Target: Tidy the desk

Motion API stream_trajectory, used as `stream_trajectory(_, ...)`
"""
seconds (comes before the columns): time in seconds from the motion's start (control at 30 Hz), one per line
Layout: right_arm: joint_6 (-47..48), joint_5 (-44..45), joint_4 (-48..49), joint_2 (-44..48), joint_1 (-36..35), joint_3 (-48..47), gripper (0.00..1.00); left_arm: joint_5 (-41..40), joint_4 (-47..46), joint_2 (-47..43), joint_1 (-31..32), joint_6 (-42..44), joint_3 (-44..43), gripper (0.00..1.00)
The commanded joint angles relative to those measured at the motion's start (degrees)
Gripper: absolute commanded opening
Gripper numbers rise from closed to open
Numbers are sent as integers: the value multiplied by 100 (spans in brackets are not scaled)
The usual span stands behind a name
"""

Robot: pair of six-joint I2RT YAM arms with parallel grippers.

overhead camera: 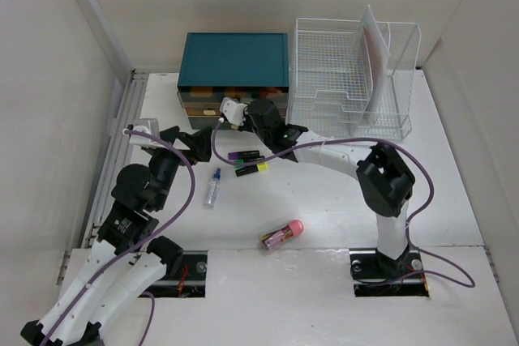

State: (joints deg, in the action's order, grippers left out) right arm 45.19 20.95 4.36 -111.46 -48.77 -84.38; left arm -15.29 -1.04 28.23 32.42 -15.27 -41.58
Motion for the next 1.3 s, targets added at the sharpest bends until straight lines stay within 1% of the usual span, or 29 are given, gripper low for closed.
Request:
stream_trajectory(0.0, -19, 506, 671, -33, 35, -298, 0, -53, -283, 25, 9, -11, 36, 99)
stream_trajectory(0.3, 165, 832, 1242, -192, 35, -298, 0, -53, -283, 25, 9, -11, 36, 99)
stream_trajectory(0.7, 166, 1008, 1480, -306, 35, -246, 0, -53, -283, 78, 9, -11, 36, 99)
stream_trajectory(0.77, 79, 903, 1480, -132, 35, -115, 0, -158, -283, 78, 9, -11, 36, 99)
stream_trajectory(0.83, -45, 482, 1376, 114, 35, 191, 0, -211, -283, 130, 9, -11, 36, 99)
stream_trajectory(0.87, -263, 202, 1296, 464, -26, 324, 0, -264, -283, 130, 9, -11, 88, 99)
stream_trajectory(0.93, -501, -186, 1042, 826, -27, 544, 0, -325, -283, 183, 9, -11, 89, 99)
stream_trajectory(0.97, -755, -336, 771, 993, -27, 719, 3, -326, -283, 183, 9, -11, 89, 99)
stream_trajectory(1.0, -888, -424, 690, 1325, -27, 825, 19, -465, -283, 183, 9, -11, 89, 99)
stream_trajectory(1.03, -950, -643, 558, 1468, -27, 914, 35, -518, -283, 244, 9, -11, 141, 99)
stream_trajectory(1.07, -1003, -645, 470, 1617, -27, 1106, 52, -571, -283, 245, 9, -98, 142, 98)
stream_trajectory(1.1, -1177, -706, 374, 1854, -27, 1195, 74, -624, -283, 349, 9, -212, 142, 98)
stream_trajectory(1.13, -1240, -793, 320, 1952, -27, 1283, 84, -677, -283, 411, -43, -301, 211, 96)
stream_trajectory(1.17, -1302, -925, 233, 2066, -27, 1353, 92, -616, -344, 499, -43, -371, 212, 94)
stream_trajectory(1.2, -1450, -1178, 75, 2180, 25, 1484, 94, -520, -344, 717, -235, -476, 212, 91)
stream_trajectory(1.23, -1573, -1529, 22, 2460, 104, 1547, 94, -241, -397, 850, -341, -738, 212, 89)
stream_trajectory(1.27, -1740, -2281, 21, 2593, 331, 1547, 94, -107, -458, 990, -446, -880, 212, 85)
